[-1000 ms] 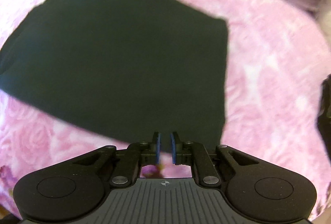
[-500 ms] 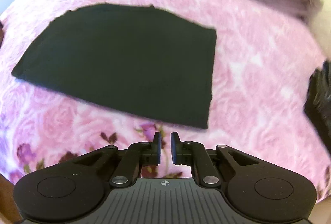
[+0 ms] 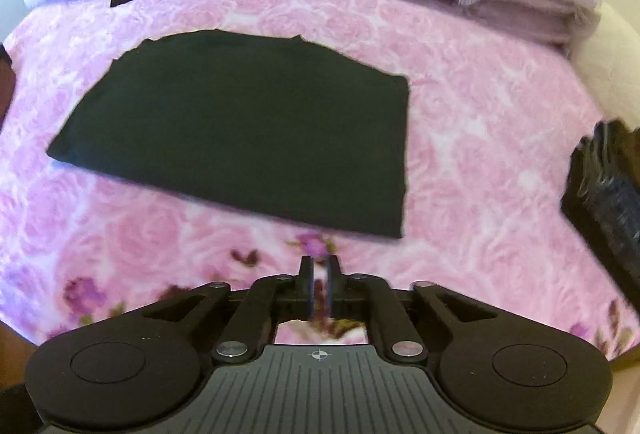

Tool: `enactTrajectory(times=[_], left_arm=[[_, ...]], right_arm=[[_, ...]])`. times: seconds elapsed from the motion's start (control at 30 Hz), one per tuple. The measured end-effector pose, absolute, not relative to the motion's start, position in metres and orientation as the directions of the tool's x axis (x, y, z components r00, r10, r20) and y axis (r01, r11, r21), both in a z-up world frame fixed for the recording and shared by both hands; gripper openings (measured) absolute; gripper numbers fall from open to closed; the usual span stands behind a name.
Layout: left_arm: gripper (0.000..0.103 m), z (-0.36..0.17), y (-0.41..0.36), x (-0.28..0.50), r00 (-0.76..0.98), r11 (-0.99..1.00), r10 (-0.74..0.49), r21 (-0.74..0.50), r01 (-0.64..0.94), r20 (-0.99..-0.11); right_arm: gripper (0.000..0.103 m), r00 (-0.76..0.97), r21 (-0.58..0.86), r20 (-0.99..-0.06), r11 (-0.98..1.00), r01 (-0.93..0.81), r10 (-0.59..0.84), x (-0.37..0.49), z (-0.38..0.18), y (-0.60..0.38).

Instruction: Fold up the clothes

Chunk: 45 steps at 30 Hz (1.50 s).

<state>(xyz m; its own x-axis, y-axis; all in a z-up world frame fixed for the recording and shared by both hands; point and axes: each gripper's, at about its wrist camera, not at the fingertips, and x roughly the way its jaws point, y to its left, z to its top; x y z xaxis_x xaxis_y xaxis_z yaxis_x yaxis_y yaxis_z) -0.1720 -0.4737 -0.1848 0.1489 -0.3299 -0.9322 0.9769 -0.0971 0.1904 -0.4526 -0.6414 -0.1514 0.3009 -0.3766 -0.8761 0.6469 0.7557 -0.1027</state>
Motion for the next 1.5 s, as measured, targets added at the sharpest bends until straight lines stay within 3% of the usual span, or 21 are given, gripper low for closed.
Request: enactTrajectory(times=[0.03, 0.07, 0.1, 0.5, 0.63, 0.83, 1.1, 1.2, 1.43, 1.5], left_arm=[[0.024, -0.186, -0.472, -0.166, 0.141, -0.102, -0.333, 0.185, 0.978, -0.932], [0.024, -0.188, -0.471, -0.160, 0.133, -0.107, -0.336, 0.179, 0.978, -0.932], [0.024, -0.190, -0.470, -0.153, 0.123, -0.115, -0.341, 0.171, 0.979, -0.932], [0.027, -0.196, -0.448, -0.047, 0.019, -0.230, -0.396, 0.119, 0.966, -0.918], [0.028, -0.198, -0.449, -0.022, 0.015, -0.292, -0.418, 0.151, 0.945, -0.908], [0.037, -0.211, -0.471, 0.008, 0.012, -0.448, -0.478, 0.255, 0.857, -0.878], [0.045, -0.254, -0.529, 0.035, 0.050, -0.668, -0.583, 0.513, 0.539, -0.811], [0.051, -0.276, -0.546, 0.043, 0.027, -0.708, -0.620, 0.575, 0.410, -0.784], [0.051, -0.340, -0.569, 0.065, -0.160, -0.757, -0.652, 0.649, 0.080, -0.741], [0.058, -0.351, -0.571, 0.074, -0.235, -0.729, -0.668, 0.685, 0.015, -0.706]], right_arm=[[0.078, 0.301, -0.103, -0.875, 0.753, 0.650, -0.380, -0.449, -0.151, -0.638], [0.095, 0.301, -0.104, -0.873, 0.750, 0.653, -0.383, -0.444, -0.150, -0.635], [0.102, 0.301, -0.105, -0.872, 0.747, 0.656, -0.386, -0.440, -0.149, -0.632], [0.102, 0.264, -0.134, -0.890, 0.767, 0.628, -0.372, -0.317, -0.150, -0.564], [0.102, 0.270, -0.186, -0.884, 0.817, 0.546, -0.382, -0.266, -0.161, -0.536], [0.102, 0.292, -0.260, -0.873, 0.878, 0.401, -0.392, -0.212, -0.188, -0.497], [0.102, 0.359, -0.186, -0.871, 0.901, 0.391, -0.336, -0.172, -0.220, -0.483], [0.102, 0.379, -0.218, -0.850, 0.901, 0.376, -0.364, -0.154, -0.236, -0.476], [0.101, 0.383, -0.206, -0.840, 0.879, 0.431, -0.384, -0.107, -0.273, -0.463], [0.099, 0.375, -0.234, -0.833, 0.872, 0.429, -0.408, -0.095, -0.284, -0.457]])
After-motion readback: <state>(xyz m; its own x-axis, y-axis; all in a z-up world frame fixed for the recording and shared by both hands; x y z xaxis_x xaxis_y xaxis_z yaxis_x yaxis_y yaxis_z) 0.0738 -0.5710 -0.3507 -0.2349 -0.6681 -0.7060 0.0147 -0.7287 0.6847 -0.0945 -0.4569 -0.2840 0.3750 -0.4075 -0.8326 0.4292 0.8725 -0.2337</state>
